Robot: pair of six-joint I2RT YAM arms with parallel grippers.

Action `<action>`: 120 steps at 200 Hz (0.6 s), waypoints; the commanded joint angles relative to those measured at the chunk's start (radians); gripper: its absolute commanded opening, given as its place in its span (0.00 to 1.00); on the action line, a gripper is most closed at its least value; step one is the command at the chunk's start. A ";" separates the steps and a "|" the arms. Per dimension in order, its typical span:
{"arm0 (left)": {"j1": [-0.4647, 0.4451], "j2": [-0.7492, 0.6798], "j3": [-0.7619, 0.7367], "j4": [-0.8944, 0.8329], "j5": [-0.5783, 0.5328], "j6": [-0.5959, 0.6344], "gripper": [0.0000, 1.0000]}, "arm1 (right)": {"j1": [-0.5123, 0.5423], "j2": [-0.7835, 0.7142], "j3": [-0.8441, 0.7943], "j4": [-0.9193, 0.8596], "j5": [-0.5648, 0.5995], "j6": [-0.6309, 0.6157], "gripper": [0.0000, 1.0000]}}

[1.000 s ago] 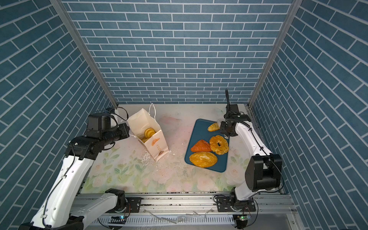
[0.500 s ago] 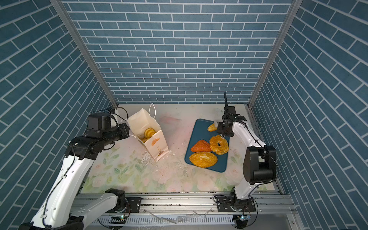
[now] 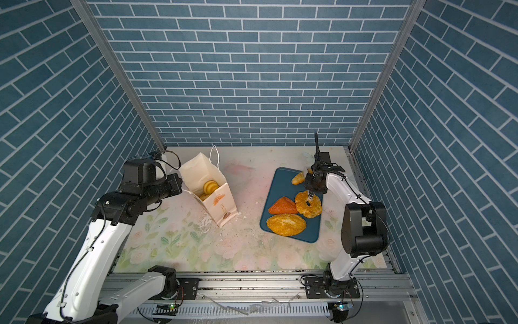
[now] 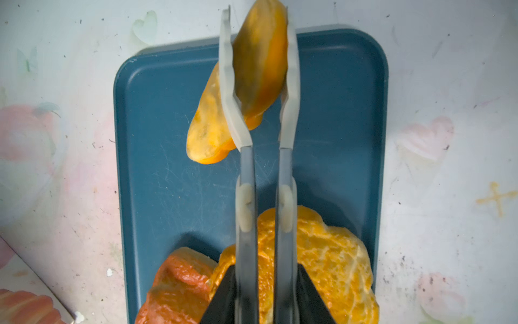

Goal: Place the fake bread into the paper bag
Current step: 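Lower the tongs onto the elongated yellow bun and squeeze them closed, then lift the elongated yellow bun in the tongs toward the bag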

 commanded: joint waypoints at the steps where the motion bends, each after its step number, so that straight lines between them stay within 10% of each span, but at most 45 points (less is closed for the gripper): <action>1: -0.003 -0.004 0.006 0.007 -0.014 0.006 0.10 | -0.002 -0.023 -0.007 0.016 -0.010 0.016 0.27; 120: -0.003 -0.024 0.003 0.006 -0.008 0.009 0.10 | -0.002 -0.181 -0.022 -0.065 -0.114 -0.070 0.16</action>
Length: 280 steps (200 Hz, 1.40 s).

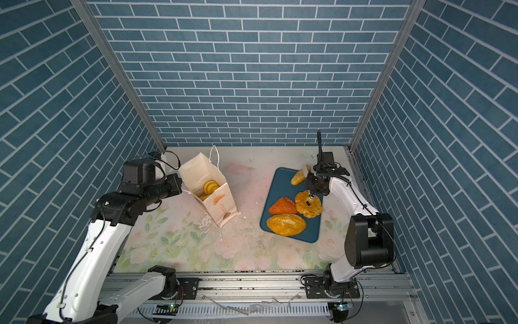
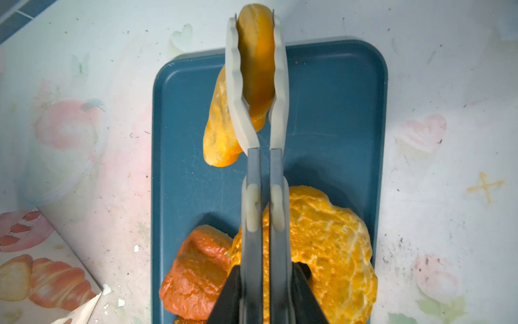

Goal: Place the fake bread into the paper bag
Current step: 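Lift the elongated yellow bun in the tongs toward the bag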

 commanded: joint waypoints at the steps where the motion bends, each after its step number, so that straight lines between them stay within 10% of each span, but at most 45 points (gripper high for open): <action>1: -0.003 -0.018 0.003 0.005 -0.008 0.008 0.10 | -0.002 -0.057 0.010 -0.035 -0.066 -0.052 0.16; 199: -0.005 -0.029 -0.012 0.026 0.009 -0.019 0.10 | 0.163 -0.312 0.295 -0.153 -0.260 -0.246 0.16; 280: -0.005 -0.054 0.002 0.015 -0.002 -0.029 0.26 | 0.314 -0.236 0.482 -0.094 -0.289 -0.263 0.16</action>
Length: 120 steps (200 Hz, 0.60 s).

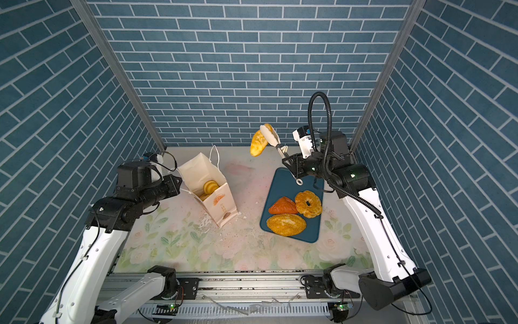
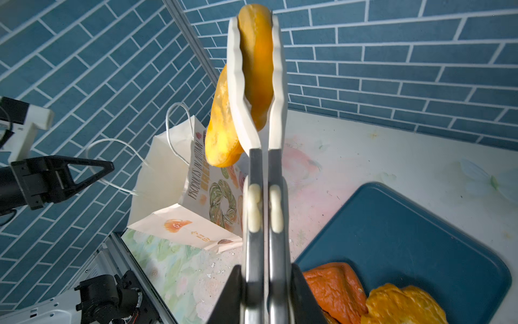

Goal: Place the fake bread into the paper bag
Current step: 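Lift the elongated yellow bun in the tongs toward the bag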

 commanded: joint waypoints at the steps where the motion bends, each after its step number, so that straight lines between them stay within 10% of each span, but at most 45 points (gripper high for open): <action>1: -0.005 -0.011 0.007 0.003 -0.009 -0.001 0.26 | 0.036 0.030 0.056 0.050 -0.026 -0.040 0.16; 120: -0.005 -0.062 0.018 -0.005 -0.108 0.001 0.44 | 0.298 0.236 0.308 -0.071 0.045 -0.243 0.16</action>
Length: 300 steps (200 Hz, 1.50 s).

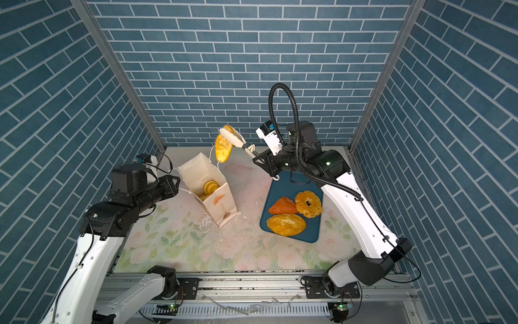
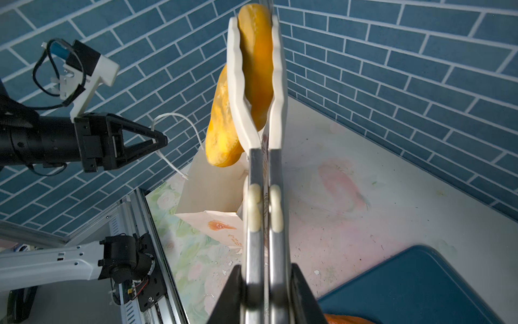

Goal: Place the fake bread into the paper bag
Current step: 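Lift the elongated yellow bun in the tongs toward the bag, then lower the elongated bun into the bag opening and open the tongs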

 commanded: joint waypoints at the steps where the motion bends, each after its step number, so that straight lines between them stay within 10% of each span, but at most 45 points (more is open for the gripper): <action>1: -0.006 -0.014 0.019 0.004 -0.044 0.001 0.44 | 0.035 0.032 0.059 -0.019 0.017 -0.098 0.16; 138: -0.006 0.042 0.007 0.015 -0.007 0.006 0.33 | 0.223 0.237 0.177 -0.108 0.239 -0.243 0.17; 300: -0.005 0.030 0.006 0.000 -0.004 0.024 0.29 | 0.260 0.238 0.168 -0.124 0.299 -0.250 0.43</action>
